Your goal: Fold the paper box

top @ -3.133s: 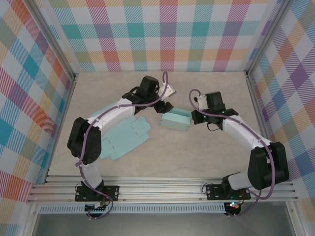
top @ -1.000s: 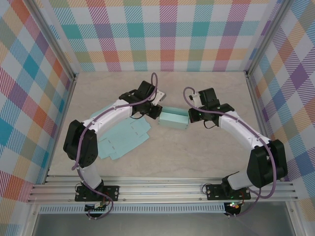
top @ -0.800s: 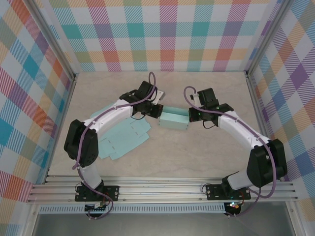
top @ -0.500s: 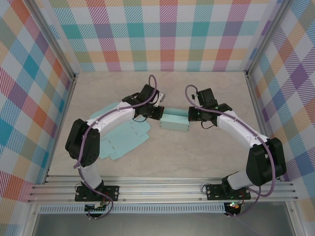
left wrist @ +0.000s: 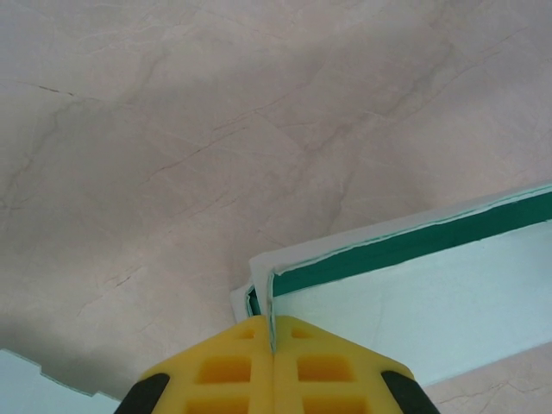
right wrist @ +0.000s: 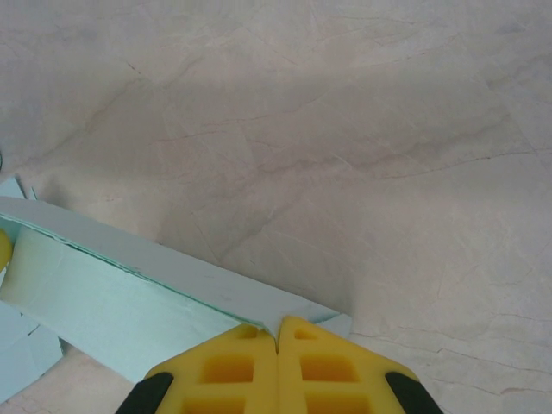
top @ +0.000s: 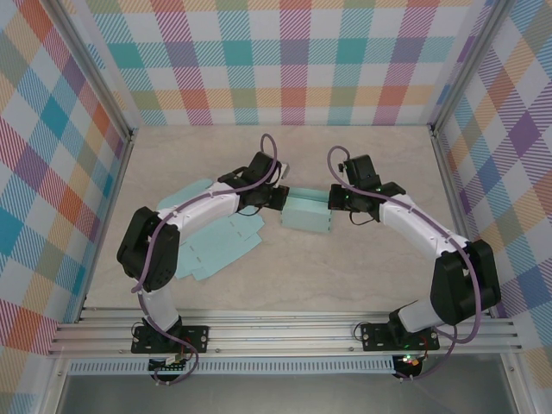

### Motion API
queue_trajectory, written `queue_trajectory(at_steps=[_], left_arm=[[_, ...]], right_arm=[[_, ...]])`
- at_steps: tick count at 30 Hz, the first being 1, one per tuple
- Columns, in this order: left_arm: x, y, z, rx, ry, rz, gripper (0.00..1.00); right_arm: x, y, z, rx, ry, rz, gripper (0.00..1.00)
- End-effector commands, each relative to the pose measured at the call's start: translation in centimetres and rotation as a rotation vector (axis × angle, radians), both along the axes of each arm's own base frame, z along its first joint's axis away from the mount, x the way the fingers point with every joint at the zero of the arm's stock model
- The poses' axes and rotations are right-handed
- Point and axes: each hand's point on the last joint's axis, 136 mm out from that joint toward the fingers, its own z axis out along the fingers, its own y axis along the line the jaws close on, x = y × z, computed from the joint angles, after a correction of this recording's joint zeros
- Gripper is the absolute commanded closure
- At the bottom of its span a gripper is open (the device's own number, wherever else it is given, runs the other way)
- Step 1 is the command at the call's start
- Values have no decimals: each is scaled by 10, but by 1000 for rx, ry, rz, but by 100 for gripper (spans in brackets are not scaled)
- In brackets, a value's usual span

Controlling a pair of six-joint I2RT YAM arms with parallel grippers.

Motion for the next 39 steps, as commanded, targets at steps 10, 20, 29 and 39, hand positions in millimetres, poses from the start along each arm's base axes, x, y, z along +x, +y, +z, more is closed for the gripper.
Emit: queue_trajectory(at_steps=[10,20,29,39], left_arm=[[-20,-26,-5,-24,-17,-50,100],[-15,-25,4,-20,-92,-13,100],[-13,-22,10,-59,-140,28,100],[-12,-11,-1,-62,-172,80,100]], right_arm=[[12,30,25,116,-94,42,100],[16,32,22,119,-98,46,100],[10,33,12,82,-161,71,100],[-3,20,-8,29,-283,73,100]])
